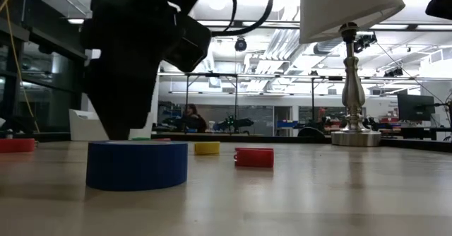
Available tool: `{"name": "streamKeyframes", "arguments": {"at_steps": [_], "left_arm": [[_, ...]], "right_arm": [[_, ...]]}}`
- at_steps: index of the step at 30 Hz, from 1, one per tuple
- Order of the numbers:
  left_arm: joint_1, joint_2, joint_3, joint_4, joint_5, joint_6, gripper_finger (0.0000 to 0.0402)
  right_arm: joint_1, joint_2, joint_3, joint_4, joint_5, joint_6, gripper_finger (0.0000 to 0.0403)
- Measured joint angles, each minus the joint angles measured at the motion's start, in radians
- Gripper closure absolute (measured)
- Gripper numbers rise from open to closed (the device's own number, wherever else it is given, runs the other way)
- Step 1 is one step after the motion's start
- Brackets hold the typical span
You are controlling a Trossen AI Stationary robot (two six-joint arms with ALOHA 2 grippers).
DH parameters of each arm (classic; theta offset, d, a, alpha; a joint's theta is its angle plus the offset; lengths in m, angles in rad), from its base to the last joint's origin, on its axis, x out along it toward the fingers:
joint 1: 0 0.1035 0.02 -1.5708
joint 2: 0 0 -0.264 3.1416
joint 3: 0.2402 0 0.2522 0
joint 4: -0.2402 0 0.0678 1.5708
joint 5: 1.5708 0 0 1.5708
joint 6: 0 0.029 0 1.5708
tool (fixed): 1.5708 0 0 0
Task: Pick and place Stapler, Stapler remover, tape
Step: Put the dark blue tape into the yellow bin
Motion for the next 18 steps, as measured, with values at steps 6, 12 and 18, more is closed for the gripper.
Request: {"name": "streamKeyframes", "arguments": {"at_steps": [6, 12, 18], "left_arm": [[0.000, 0.000, 0.000, -0.004, -0.009, 0.001, 0.0190], [0.000, 0.000, 0.000, -0.005, -0.033, 0.003, 0.0195], [0.000, 0.000, 0.000, -0.014, -0.034, 0.002, 0.0195]], "right_arm": [[0.000, 0.000, 0.000, 0.000, 0.028, -0.001, 0.0222], [0.000, 0.000, 0.000, 0.000, 0.038, 0.000, 0.0222], [0.000, 0.000, 0.000, 0.001, 0.045, 0.002, 0.0222]]}}
